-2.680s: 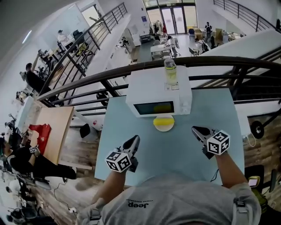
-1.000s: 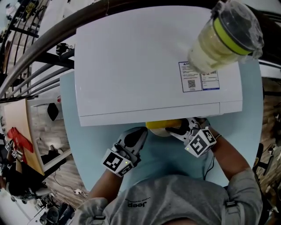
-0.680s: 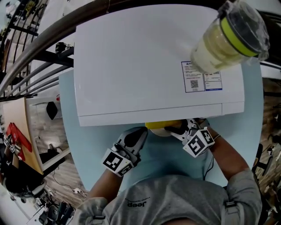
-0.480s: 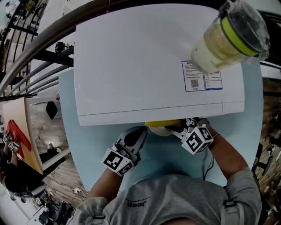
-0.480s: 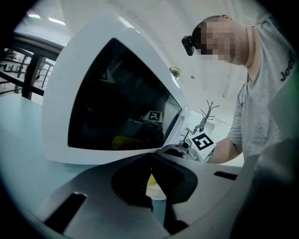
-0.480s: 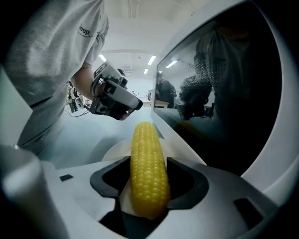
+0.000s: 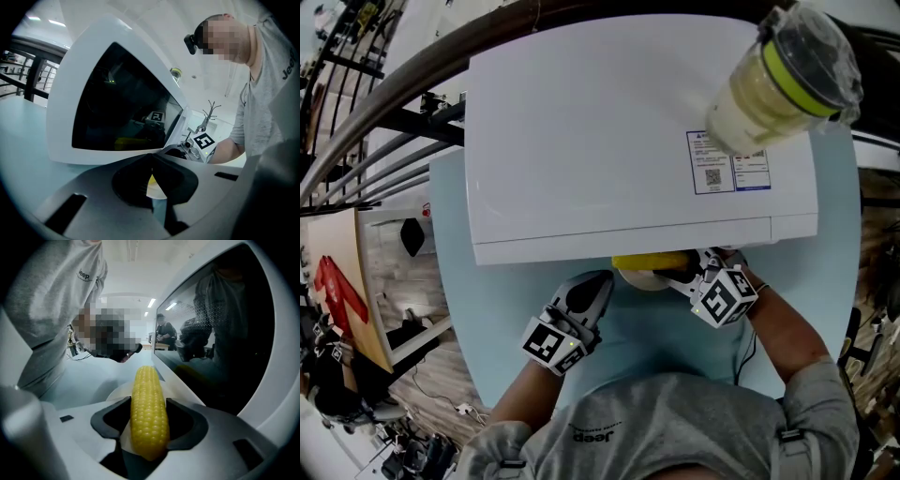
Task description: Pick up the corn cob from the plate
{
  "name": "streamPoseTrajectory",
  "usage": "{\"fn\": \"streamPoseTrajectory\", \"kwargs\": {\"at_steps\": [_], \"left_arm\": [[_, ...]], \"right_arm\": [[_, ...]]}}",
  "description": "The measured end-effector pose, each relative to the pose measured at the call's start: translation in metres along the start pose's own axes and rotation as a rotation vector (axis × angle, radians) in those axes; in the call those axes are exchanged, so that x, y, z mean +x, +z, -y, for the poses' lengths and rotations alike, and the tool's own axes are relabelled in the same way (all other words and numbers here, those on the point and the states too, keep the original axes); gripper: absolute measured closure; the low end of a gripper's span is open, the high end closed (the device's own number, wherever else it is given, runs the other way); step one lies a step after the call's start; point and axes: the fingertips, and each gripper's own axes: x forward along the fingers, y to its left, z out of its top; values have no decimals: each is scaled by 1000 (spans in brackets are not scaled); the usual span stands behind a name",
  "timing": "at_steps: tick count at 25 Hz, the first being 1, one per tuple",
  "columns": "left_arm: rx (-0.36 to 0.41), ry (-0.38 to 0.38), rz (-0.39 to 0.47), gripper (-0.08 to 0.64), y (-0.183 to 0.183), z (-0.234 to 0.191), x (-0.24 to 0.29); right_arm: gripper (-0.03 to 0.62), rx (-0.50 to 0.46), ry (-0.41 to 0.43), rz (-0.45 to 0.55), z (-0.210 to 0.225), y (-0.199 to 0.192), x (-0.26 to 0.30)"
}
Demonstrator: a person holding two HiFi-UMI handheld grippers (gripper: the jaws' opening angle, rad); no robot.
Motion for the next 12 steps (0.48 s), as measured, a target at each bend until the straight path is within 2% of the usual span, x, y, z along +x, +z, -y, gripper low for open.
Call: {"fn": "streamPoseTrajectory", "kwargs": {"at_steps": [6, 12], "left_arm": [[11, 6, 13, 541, 8, 2, -4], [24, 8, 49, 541, 27, 7, -14]], "right_arm": [[353, 15, -14, 11, 0, 6, -10], [353, 24, -43, 42, 6, 35, -24]]}}
